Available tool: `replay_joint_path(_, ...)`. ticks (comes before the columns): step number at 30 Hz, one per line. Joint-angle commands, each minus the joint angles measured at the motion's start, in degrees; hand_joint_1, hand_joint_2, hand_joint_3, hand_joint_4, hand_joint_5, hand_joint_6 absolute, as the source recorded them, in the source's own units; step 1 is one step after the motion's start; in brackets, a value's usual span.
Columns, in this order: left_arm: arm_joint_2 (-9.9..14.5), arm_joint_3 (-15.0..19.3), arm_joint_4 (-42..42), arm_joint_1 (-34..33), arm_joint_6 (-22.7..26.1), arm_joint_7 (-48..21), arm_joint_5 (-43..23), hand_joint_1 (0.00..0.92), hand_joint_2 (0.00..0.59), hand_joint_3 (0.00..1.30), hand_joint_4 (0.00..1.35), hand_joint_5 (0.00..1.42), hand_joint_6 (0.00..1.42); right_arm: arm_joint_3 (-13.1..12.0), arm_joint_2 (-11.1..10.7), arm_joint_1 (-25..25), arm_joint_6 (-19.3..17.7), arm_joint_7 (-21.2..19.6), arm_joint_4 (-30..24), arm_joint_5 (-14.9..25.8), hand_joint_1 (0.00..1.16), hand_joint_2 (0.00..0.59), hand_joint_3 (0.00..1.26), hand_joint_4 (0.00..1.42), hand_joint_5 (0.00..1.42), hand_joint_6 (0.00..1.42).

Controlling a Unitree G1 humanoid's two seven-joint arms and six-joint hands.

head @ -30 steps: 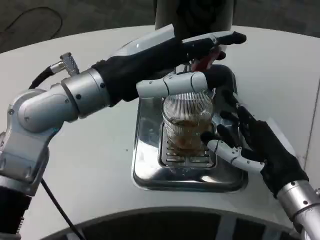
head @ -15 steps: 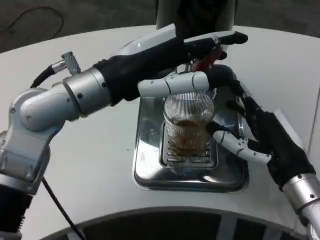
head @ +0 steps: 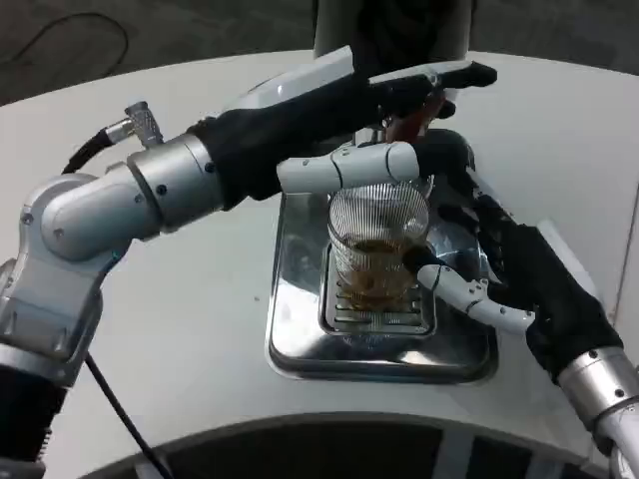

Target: Grasp the cup under the faucet to collect the drink, then remove the cup.

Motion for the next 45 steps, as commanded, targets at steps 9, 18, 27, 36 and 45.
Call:
replay_joint_path(9, 0.70, -2.98, 2.95, -0.84, -0.57, -2.13, 3.13, 0.000, 0.137, 0.11, 0.03, 0.12, 0.07, 1.10, 0.92, 0.88, 0.20, 0.63, -0.85, 0.41, 0.64, 0.249, 0.06, 0.01, 0.11, 0.00)
replay_joint_path(18, 0.70, -3.66, 3.86, -1.88, -1.93, -2.26, 3.94, 0.000, 0.137, 0.11, 0.03, 0.12, 0.07, 1.24, 1.37, 0.00, 0.02, 0.66, 0.68, 0.30, 0.64, 0.249, 0.06, 0.01, 0.11, 0.00)
replay_joint_path(27, 0.27, -4.88, 4.91, -3.18, -3.47, -2.66, 5.26, 0.000, 0.137, 0.11, 0.03, 0.12, 0.07, 1.56, 1.82, 0.18, -0.04, 0.49, 1.22, -0.20, 0.64, 0.249, 0.06, 0.01, 0.11, 0.00)
replay_joint_path(36, 0.55, -5.99, 4.68, -3.84, -4.47, -2.47, 6.34, 0.000, 0.137, 0.11, 0.03, 0.12, 0.07, 1.52, 2.09, 0.38, -0.07, 0.22, 1.26, -0.32, 0.64, 0.249, 0.05, 0.01, 0.11, 0.00)
replay_joint_path(45, 0.32, -5.81, 4.09, -3.73, -4.27, -2.76, 6.49, 0.000, 0.137, 0.11, 0.03, 0.12, 0.07, 1.75, 2.73, 0.71, -0.08, -0.46, 1.33, -0.68, 0.64, 0.249, 0.05, 0.01, 0.11, 0.00)
